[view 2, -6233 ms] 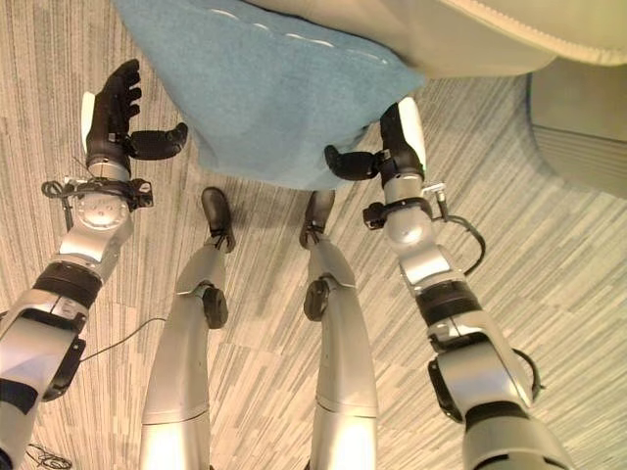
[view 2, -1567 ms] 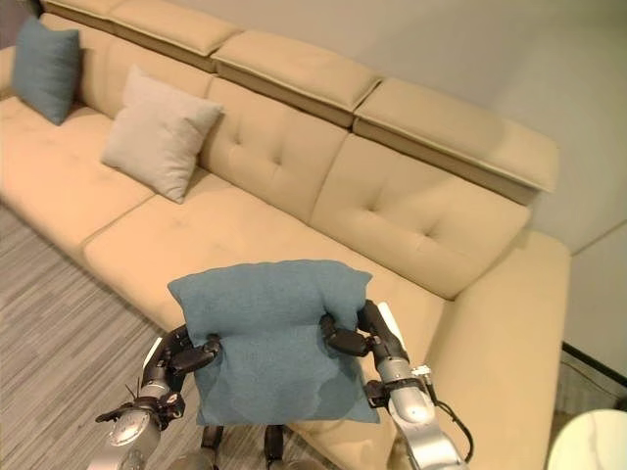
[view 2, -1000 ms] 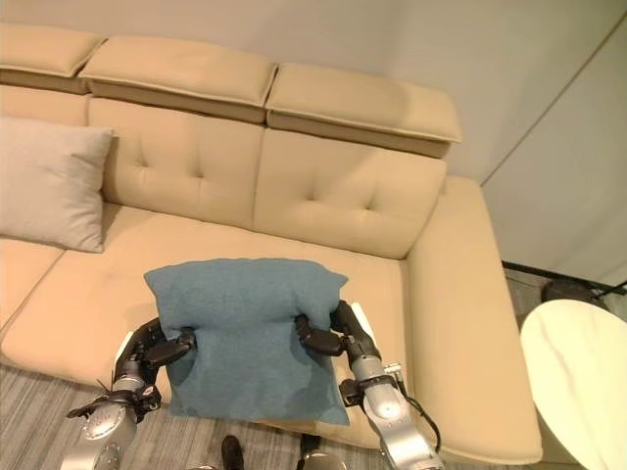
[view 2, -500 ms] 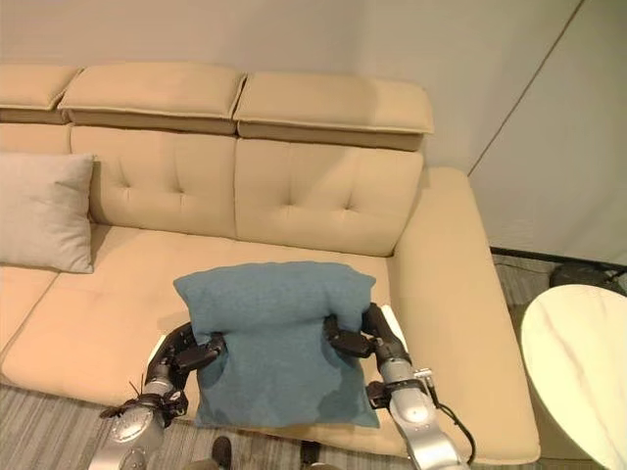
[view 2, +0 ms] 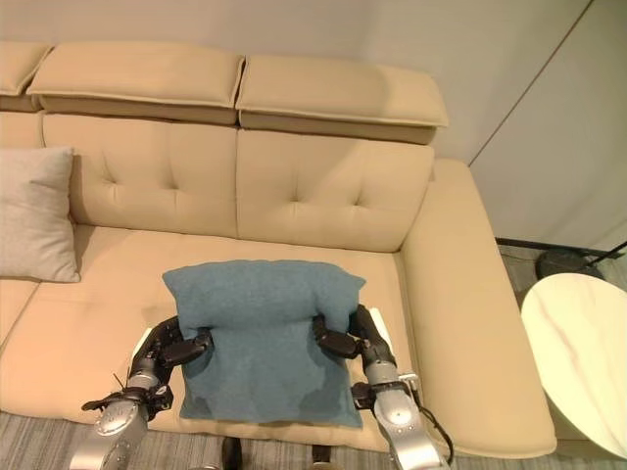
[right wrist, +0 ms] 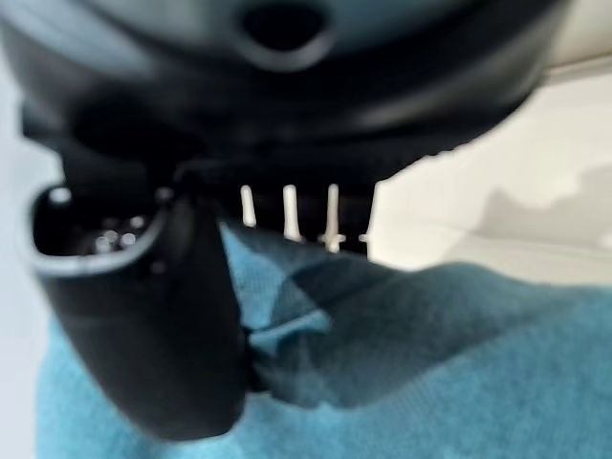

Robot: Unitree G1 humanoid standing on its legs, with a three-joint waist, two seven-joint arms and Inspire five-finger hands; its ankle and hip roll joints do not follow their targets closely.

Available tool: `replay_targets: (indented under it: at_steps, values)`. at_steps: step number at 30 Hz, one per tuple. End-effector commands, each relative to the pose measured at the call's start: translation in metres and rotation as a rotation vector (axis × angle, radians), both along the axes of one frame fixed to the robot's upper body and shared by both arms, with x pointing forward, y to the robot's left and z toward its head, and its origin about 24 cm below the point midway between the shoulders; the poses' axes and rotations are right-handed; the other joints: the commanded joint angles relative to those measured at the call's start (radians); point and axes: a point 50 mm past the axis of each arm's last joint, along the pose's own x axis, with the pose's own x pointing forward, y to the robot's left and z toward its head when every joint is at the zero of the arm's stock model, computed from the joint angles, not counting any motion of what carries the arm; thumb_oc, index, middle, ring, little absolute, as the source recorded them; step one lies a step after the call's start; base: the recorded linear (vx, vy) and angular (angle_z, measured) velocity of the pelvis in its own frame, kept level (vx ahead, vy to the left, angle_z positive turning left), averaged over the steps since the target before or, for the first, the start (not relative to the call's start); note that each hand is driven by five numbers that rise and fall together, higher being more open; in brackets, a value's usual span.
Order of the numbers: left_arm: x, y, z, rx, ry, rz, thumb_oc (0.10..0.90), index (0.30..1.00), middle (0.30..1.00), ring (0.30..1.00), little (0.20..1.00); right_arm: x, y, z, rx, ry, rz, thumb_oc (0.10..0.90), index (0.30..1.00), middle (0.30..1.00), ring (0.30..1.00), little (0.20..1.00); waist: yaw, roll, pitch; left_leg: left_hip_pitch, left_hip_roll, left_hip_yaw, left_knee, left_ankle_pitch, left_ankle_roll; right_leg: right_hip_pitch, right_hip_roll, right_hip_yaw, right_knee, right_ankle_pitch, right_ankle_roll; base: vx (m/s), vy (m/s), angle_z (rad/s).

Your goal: Pick up all the scattered cushions and arrange them neatly on the sofa.

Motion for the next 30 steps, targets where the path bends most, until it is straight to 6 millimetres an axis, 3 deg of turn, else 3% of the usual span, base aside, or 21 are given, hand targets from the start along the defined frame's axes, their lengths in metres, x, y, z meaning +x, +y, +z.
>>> replay_targets:
  at_steps: [1, 3, 7, 8, 12, 13, 14, 15, 16, 17, 18, 21, 23, 26, 30]
  values:
    - [0.05, -0.029, 0.09, -0.025, -0.496, -0.085, 0.4, 0.3, 0.3, 0.3, 0.3, 0.041, 0.01, 0.086, 0.075, -0.451, -0.024, 0.4, 0.3, 0.3, 0.3, 0.3, 0.015, 0.013, -0.077, -0.056, 0.05, -0.004, 0.046, -0.08, -0.041, 0.005, 0.023, -0.005, 0.048, -0.068, 0.051, 0.0, 0.029, -0.14]
    - [0.061, -0.035, 0.104, -0.018, -0.555, -0.084, 0.4, 0.3, 0.3, 0.3, 0.3, 0.051, 0.017, 0.099, 0.072, -0.514, -0.021, 0.4, 0.3, 0.3, 0.3, 0.3, 0.014, 0.017, -0.076, -0.072, 0.052, -0.006, 0.027, -0.068, -0.043, -0.018, 0.027, -0.005, 0.029, -0.054, 0.053, 0.0, 0.0, 0.0]
    - [0.095, -0.055, 0.15, 0.018, -0.722, -0.093, 0.4, 0.3, 0.3, 0.3, 0.3, 0.076, 0.039, 0.14, 0.073, -0.671, -0.003, 0.4, 0.3, 0.3, 0.3, 0.3, 0.016, 0.02, -0.072, -0.136, 0.055, -0.014, 0.001, -0.041, -0.049, -0.092, 0.038, -0.001, 0.004, -0.027, 0.058, -0.04, -0.008, -0.01]
    - [0.095, -0.055, 0.151, 0.018, -0.724, -0.092, 0.4, 0.3, 0.3, 0.3, 0.3, 0.077, 0.039, 0.14, 0.073, -0.674, -0.003, 0.4, 0.3, 0.3, 0.3, 0.3, 0.015, 0.02, -0.072, -0.139, 0.055, -0.014, 0.001, -0.04, -0.049, -0.095, 0.038, -0.001, 0.004, -0.027, 0.058, -0.06, -0.018, 0.02]
    - [0.131, -0.075, 0.216, 0.067, -0.915, -0.066, 0.4, 0.3, 0.3, 0.3, 0.3, 0.106, 0.055, 0.191, 0.029, -0.834, -0.027, 0.4, 0.3, 0.3, 0.3, 0.3, 0.017, 0.024, -0.06, -0.221, 0.062, -0.034, 0.001, -0.016, -0.066, -0.177, 0.042, -0.007, 0.004, -0.012, 0.06, -0.08, -0.024, 0.03]
    - [0.141, -0.081, 0.243, 0.098, -0.986, -0.053, 0.4, 0.3, 0.3, 0.3, 0.3, 0.115, 0.056, 0.217, -0.01, -0.914, -0.059, 0.4, 0.3, 0.3, 0.3, 0.3, 0.017, 0.028, -0.053, -0.249, 0.061, -0.043, 0.001, -0.007, -0.075, -0.203, 0.046, -0.011, 0.004, -0.008, 0.058, -0.06, -0.031, 0.06]
    - [0.145, -0.082, 0.257, 0.121, -1.023, -0.042, 0.4, 0.3, 0.3, 0.3, 0.3, 0.119, 0.055, 0.23, -0.029, -0.956, -0.081, 0.4, 0.3, 0.3, 0.3, 0.3, 0.016, 0.03, -0.05, -0.267, 0.06, -0.046, 0.001, -0.001, -0.079, -0.219, 0.046, -0.012, 0.004, -0.005, 0.058, -0.04, -0.024, 0.13]
    - [0.145, -0.082, 0.257, 0.121, -1.023, -0.042, 0.4, 0.3, 0.3, 0.3, 0.3, 0.119, 0.055, 0.23, -0.029, -0.956, -0.081, 0.4, 0.3, 0.3, 0.3, 0.3, 0.016, 0.03, -0.05, -0.267, 0.06, -0.046, 0.001, -0.001, -0.079, -0.219, 0.046, -0.012, 0.004, -0.005, 0.058, -0.05, -0.015, 0.17]
    - [0.151, -0.084, 0.281, 0.16, -1.083, -0.021, 0.4, 0.3, 0.3, 0.3, 0.3, 0.125, 0.053, 0.253, -0.056, -1.021, -0.121, 0.4, 0.3, 0.3, 0.3, 0.3, 0.014, 0.033, -0.047, -0.299, 0.056, -0.053, 0.001, 0.009, -0.085, -0.246, 0.045, -0.013, 0.004, 0.002, 0.057, -0.05, -0.007, 0.21]
    - [0.151, -0.084, 0.282, 0.161, -1.085, -0.02, 0.4, 0.3, 0.3, 0.3, 0.3, 0.125, 0.053, 0.254, -0.056, -1.023, -0.121, 0.4, 0.3, 0.3, 0.3, 0.3, 0.014, 0.032, -0.047, -0.304, 0.055, -0.054, 0.001, 0.014, -0.085, -0.251, 0.044, -0.013, 0.004, 0.006, 0.057, -0.06, -0.02, 0.16]
    - [0.156, -0.086, 0.304, 0.203, -1.136, 0.009, 0.4, 0.3, 0.3, 0.3, 0.3, 0.129, 0.052, 0.277, -0.074, -1.082, -0.155, 0.4, 0.3, 0.3, 0.3, 0.3, 0.011, 0.037, -0.043, -0.331, 0.052, -0.057, 0.001, 0.022, -0.092, -0.276, 0.043, -0.017, 0.004, 0.008, 0.058, -0.04, -0.014, 0.08]
    - [0.162, -0.088, 0.324, 0.244, -1.169, 0.043, 0.4, 0.3, 0.3, 0.3, 0.3, 0.132, 0.053, 0.295, -0.089, -1.128, -0.183, 0.4, 0.3, 0.3, 0.3, 0.3, 0.009, 0.042, -0.045, -0.364, 0.049, -0.059, 0.001, 0.03, -0.097, -0.308, 0.041, -0.019, 0.004, 0.015, 0.059, -0.02, -0.009, 0.02]
    - [0.17, -0.09, 0.359, 0.325, -1.21, 0.081, 0.4, 0.3, 0.3, 0.3, 0.3, 0.138, 0.053, 0.324, -0.138, -1.183, -0.225, 0.4, 0.3, 0.3, 0.3, 0.3, 0.003, 0.05, -0.043, -0.422, 0.045, -0.065, 0.001, 0.048, -0.108, -0.362, 0.04, -0.023, 0.004, 0.027, 0.058, -0.05, -0.015, 0.03]
    - [0.171, -0.087, 0.378, 0.371, -1.233, 0.116, 0.4, 0.3, 0.3, 0.3, 0.3, 0.139, 0.052, 0.341, -0.148, -1.214, -0.251, 0.4, 0.3, 0.3, 0.3, 0.3, 0.0, 0.059, -0.042, -0.467, 0.044, -0.07, 0.001, 0.058, -0.11, -0.407, 0.038, -0.023, 0.004, 0.037, 0.063, -0.03, -0.002, 0.04]
    - [0.176, -0.077, 0.386, 0.411, -1.212, 0.154, 0.4, 0.3, 0.3, 0.3, 0.3, 0.14, 0.049, 0.355, -0.169, -1.232, -0.268, 0.4, 0.3, 0.3, 0.3, 0.3, -0.006, 0.063, -0.045, -0.525, 0.043, -0.072, 0.001, 0.07, -0.113, -0.47, 0.036, -0.018, 0.004, 0.052, 0.069, 0.0, 0.002, 0.0]
